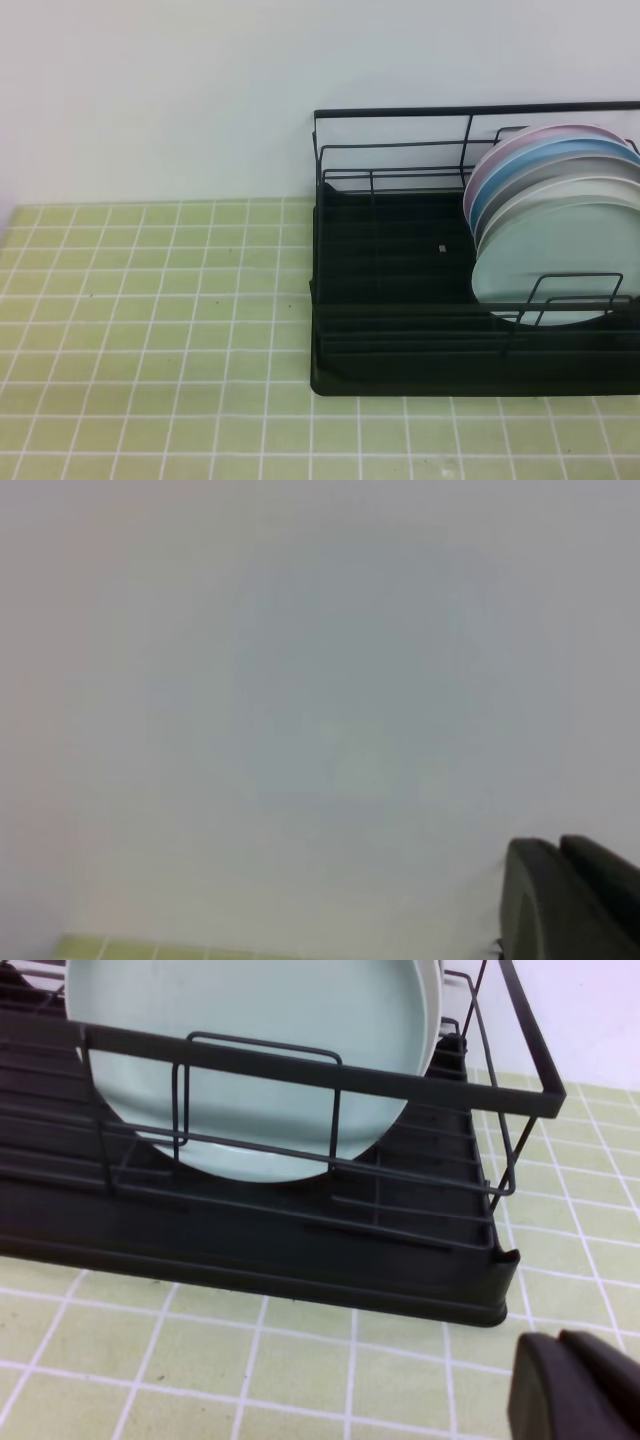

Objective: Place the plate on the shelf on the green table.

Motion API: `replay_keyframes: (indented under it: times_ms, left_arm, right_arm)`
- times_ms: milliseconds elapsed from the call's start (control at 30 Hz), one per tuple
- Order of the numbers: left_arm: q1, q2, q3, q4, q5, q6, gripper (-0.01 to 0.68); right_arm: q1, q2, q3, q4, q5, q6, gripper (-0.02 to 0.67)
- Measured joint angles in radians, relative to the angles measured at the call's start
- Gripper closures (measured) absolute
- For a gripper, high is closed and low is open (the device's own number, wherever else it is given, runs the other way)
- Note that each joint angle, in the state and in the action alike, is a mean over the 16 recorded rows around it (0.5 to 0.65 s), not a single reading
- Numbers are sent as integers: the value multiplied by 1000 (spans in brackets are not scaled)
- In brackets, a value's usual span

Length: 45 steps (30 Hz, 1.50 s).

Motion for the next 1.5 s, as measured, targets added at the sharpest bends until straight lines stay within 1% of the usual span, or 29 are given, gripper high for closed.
replay_keyframes:
  times_ms: [267,467,633,1000,1267,1500]
  left_arm:
    - [0,-21,45,-120,71,118,675]
    - [0,-44,83,-209,198,232,675]
    - [0,-59,100,-231,296,303,675]
    - [0,-62,106,-218,392,367,675]
    - [0,-62,106,-222,440,372,675]
    - [0,-62,106,-229,450,369,675]
  right_arm:
    - [0,0,0,2,0,0,648]
    - [0,0,0,3,-1,0,648]
    - [0,0,0,3,-1,0,648]
    - [0,0,0,3,0,0,648]
    - [0,0,0,3,-1,0,648]
    - [0,0,0,3,0,0,648]
